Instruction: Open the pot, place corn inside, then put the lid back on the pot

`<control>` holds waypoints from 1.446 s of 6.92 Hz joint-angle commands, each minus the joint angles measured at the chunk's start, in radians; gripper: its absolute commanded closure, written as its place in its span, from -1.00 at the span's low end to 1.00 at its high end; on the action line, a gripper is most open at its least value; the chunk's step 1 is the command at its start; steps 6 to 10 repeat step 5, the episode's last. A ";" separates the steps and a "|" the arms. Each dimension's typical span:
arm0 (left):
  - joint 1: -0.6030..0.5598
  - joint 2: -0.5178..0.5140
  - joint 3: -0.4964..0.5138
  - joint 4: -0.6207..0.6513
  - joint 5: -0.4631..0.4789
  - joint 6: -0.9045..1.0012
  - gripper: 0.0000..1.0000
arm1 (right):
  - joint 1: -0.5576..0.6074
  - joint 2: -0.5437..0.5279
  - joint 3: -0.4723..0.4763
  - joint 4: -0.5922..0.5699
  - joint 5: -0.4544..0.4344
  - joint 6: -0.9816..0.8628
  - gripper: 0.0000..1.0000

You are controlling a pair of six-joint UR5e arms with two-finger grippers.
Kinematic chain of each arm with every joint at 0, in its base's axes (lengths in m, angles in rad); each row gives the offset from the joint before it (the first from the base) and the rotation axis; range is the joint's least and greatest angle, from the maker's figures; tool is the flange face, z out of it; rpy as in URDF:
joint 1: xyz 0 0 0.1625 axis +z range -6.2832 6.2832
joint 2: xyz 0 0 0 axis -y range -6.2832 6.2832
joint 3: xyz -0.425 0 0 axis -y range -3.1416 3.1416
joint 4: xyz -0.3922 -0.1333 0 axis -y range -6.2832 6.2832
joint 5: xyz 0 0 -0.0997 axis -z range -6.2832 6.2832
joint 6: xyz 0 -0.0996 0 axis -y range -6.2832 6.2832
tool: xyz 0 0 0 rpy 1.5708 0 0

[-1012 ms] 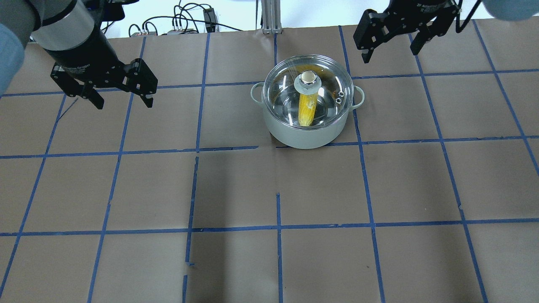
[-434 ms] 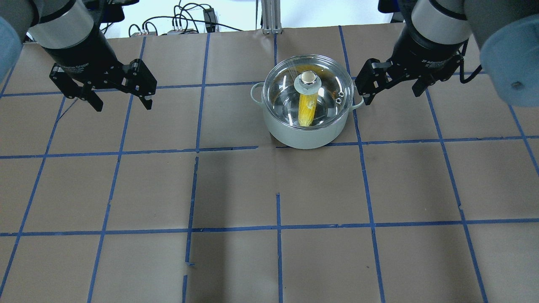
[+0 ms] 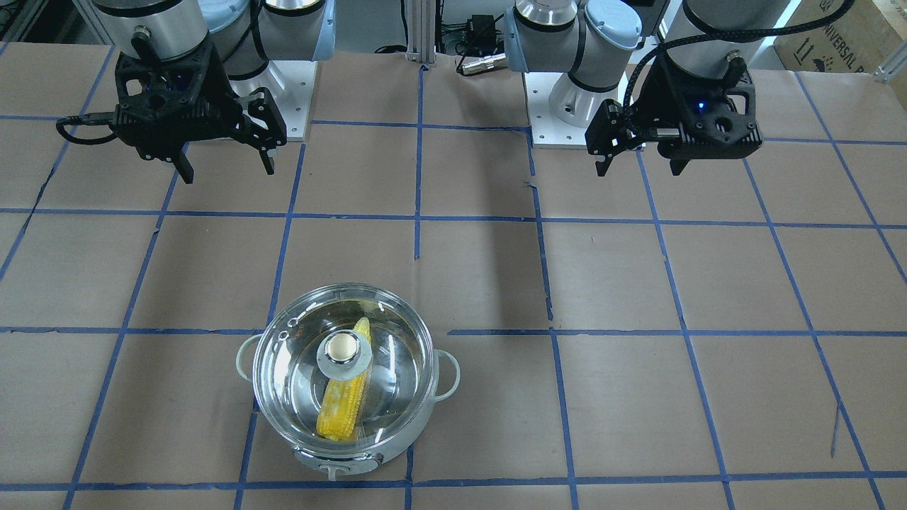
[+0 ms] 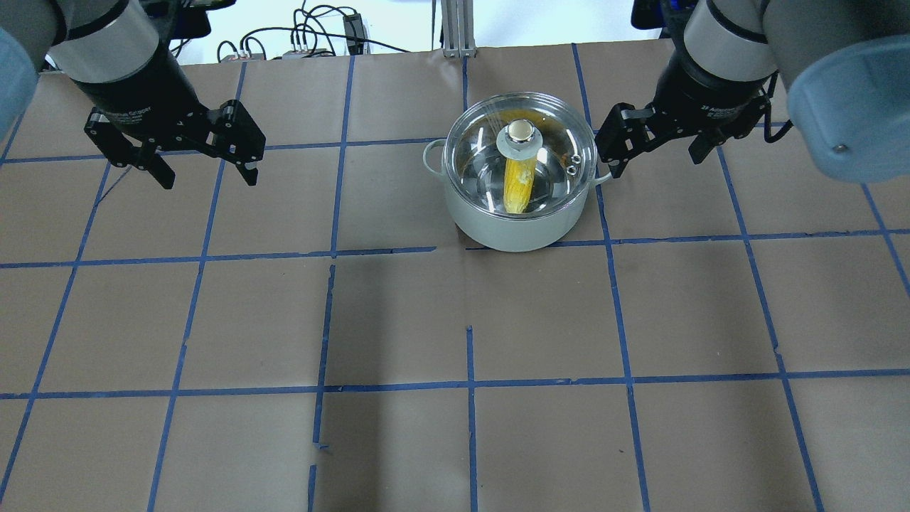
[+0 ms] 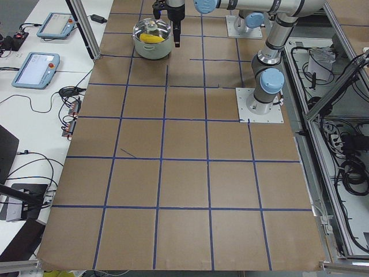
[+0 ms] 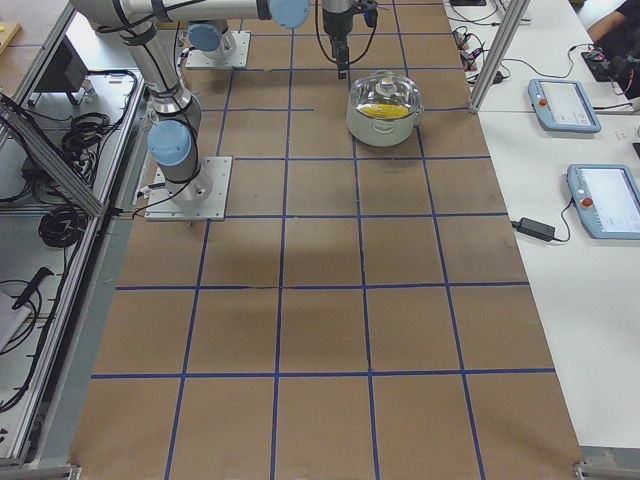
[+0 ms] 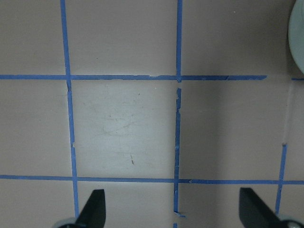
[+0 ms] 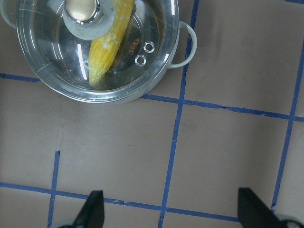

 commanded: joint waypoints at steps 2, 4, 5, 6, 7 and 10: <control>-0.001 0.001 -0.001 0.000 0.001 -0.001 -1.00 | 0.000 0.004 -0.004 -0.006 0.000 0.004 -0.99; -0.001 -0.002 -0.002 0.000 0.001 -0.001 -1.00 | -0.001 0.004 -0.004 -0.007 0.000 0.004 -0.99; -0.001 0.001 -0.004 0.000 0.003 -0.001 -1.00 | 0.000 0.004 -0.007 -0.007 -0.001 0.005 -0.99; -0.001 0.001 -0.004 0.000 0.003 -0.001 -1.00 | 0.000 0.004 -0.007 -0.007 -0.001 0.005 -0.99; -0.001 0.001 -0.004 0.000 0.003 -0.001 -1.00 | 0.000 0.004 -0.007 -0.007 -0.001 0.005 -0.99; -0.001 0.001 -0.004 0.000 0.003 -0.001 -1.00 | 0.000 0.004 -0.007 -0.007 -0.001 0.005 -0.99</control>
